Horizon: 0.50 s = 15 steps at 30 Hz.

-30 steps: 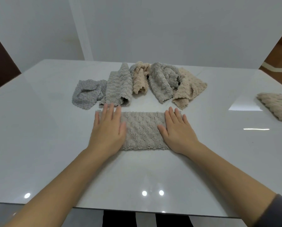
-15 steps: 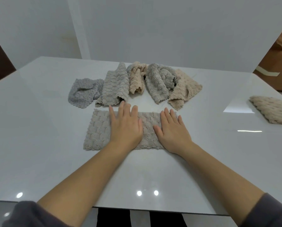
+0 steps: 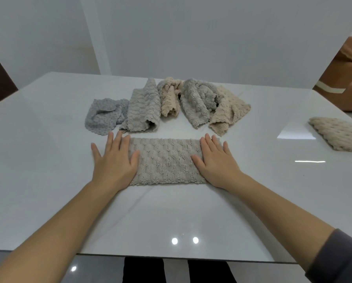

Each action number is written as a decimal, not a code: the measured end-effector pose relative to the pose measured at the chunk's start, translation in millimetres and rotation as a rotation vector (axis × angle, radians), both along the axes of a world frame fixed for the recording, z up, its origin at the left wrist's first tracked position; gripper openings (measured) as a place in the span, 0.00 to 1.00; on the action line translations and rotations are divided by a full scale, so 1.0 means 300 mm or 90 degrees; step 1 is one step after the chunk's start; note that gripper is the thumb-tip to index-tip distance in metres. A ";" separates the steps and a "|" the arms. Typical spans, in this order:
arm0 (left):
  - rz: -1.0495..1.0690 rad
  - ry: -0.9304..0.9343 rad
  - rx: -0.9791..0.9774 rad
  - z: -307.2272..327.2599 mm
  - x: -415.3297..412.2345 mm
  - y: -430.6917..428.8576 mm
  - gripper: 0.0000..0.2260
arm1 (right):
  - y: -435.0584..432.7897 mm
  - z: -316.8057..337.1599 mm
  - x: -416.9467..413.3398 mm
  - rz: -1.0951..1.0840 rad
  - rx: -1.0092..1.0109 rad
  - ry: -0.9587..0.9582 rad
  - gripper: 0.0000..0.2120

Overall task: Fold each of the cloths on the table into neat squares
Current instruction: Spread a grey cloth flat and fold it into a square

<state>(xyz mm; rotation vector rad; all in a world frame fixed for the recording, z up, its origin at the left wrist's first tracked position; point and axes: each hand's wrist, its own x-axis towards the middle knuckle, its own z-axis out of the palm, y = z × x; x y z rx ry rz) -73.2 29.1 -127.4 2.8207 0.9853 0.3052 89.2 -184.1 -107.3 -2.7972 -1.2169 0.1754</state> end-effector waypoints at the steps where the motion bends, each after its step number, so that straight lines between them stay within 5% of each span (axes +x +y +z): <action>1: -0.002 0.009 -0.004 0.000 -0.002 0.000 0.28 | -0.001 0.014 -0.001 -0.002 0.006 0.012 0.33; 6: -0.007 0.022 -0.024 -0.002 0.002 0.004 0.28 | 0.111 0.087 -0.080 0.015 0.132 -0.051 0.31; 15: 0.001 0.053 -0.016 -0.002 0.005 0.003 0.28 | 0.283 -0.027 -0.191 0.098 0.149 -0.129 0.33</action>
